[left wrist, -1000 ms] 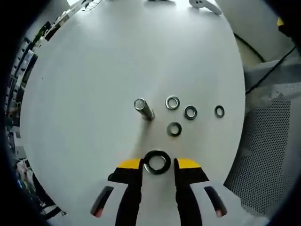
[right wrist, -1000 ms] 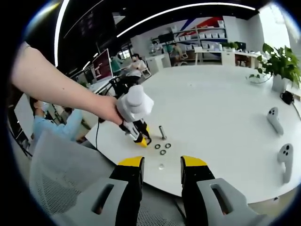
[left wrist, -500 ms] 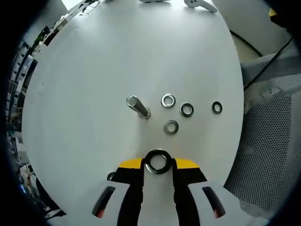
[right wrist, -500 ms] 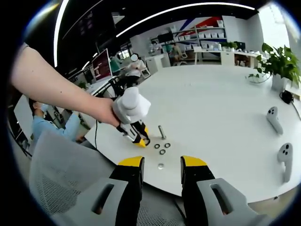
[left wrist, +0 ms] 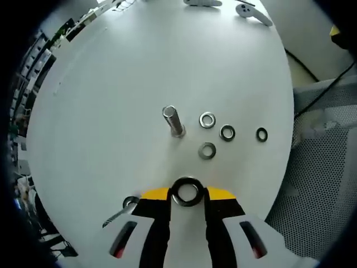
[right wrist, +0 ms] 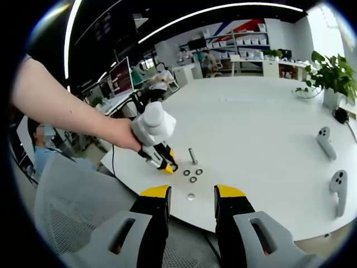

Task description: Place the washer onto the threaded stud by aligning its center hole with the stud, sliding it down to the base, and recovering from edge contact or off-axis alignment until the washer reaches the visible bottom stop.

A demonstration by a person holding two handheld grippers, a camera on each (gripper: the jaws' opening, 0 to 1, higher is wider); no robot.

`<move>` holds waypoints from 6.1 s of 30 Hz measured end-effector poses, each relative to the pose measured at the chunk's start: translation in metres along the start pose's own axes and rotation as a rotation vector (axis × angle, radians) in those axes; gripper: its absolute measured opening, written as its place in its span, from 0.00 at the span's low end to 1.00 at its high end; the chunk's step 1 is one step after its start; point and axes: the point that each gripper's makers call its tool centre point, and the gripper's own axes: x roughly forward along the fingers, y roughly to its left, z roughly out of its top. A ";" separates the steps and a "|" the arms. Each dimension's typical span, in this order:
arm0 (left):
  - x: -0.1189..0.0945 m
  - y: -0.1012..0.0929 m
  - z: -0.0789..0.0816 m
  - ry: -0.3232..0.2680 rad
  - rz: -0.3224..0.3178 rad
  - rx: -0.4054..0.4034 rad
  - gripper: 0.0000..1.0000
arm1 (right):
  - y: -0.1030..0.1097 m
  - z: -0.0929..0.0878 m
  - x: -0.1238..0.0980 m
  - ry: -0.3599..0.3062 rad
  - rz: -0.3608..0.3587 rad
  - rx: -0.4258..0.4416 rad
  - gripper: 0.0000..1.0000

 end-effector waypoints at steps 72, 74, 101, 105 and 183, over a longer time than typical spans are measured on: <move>0.005 -0.005 0.049 -0.160 0.007 -0.115 0.27 | -0.004 0.003 -0.002 -0.023 -0.020 0.015 0.33; 0.006 -0.003 0.049 -0.152 0.010 -0.106 0.25 | -0.004 0.004 -0.002 -0.024 -0.021 0.016 0.33; 0.006 -0.004 0.040 -0.039 0.003 -0.068 0.22 | -0.005 0.004 -0.002 -0.027 -0.019 0.022 0.33; 0.006 -0.004 0.040 -0.039 0.006 -0.077 0.22 | -0.005 0.004 -0.002 -0.026 -0.018 0.020 0.33; -0.098 0.062 0.001 -0.011 0.042 0.050 0.19 | -0.003 0.004 -0.001 -0.026 -0.005 0.021 0.33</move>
